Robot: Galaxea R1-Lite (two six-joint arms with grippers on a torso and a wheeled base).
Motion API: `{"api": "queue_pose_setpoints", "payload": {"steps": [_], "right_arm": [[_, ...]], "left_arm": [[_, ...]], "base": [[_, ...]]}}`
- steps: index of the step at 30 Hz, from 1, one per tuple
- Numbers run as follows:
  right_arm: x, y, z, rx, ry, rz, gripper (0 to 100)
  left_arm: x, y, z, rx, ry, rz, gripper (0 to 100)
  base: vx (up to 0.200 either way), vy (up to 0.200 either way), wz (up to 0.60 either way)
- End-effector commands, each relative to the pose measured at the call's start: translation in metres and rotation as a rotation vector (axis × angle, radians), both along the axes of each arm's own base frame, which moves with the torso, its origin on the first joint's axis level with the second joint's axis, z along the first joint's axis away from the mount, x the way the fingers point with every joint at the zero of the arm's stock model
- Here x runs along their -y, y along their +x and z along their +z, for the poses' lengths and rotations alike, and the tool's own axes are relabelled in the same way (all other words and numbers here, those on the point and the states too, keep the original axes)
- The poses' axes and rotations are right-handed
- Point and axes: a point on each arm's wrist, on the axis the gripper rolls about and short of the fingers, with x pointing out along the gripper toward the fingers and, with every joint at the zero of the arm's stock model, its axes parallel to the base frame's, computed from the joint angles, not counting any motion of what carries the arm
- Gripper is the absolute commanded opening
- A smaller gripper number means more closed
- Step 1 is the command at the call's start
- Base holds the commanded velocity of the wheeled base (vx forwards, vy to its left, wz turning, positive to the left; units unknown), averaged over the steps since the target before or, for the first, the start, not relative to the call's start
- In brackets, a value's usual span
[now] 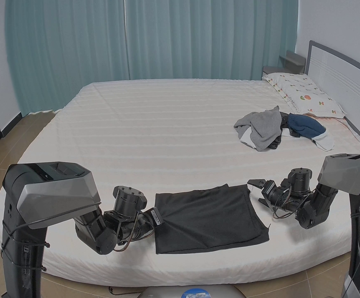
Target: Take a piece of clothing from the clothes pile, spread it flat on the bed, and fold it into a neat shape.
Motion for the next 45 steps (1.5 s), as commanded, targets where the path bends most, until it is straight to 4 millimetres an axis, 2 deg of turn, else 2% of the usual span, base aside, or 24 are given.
{"api": "queue_pose_setpoints", "payload": {"steps": [1,12,29,39,40,45], "right_arm": [[0.000,0.000,0.000,-0.001,0.000,0.001,100],[0.000,-0.001,0.000,-0.001,0.000,0.000,100],[0.000,-0.001,0.000,-0.003,-0.001,0.000,100],[0.000,-0.001,0.000,-0.003,-0.001,0.000,100],[0.000,-0.001,0.000,-0.003,-0.001,0.000,100],[0.000,0.000,0.000,-0.001,-0.001,-0.002,100]], "left_arm": [[-0.002,-0.002,0.003,0.000,-0.001,0.004,0],[-0.011,-0.004,0.005,-0.008,0.003,0.023,0],[-0.010,-0.006,0.005,-0.004,0.028,0.048,0],[-0.009,-0.011,0.003,-0.019,0.032,0.037,0],[-0.009,-0.013,0.003,-0.022,0.032,0.034,100],[-0.007,-0.015,0.003,-0.026,0.033,0.027,100]], "base": [[0.000,0.200,0.00],[0.000,0.200,0.00],[0.000,0.200,0.00],[0.000,0.000,0.00],[0.000,0.000,0.00],[0.000,0.000,0.00]]}}
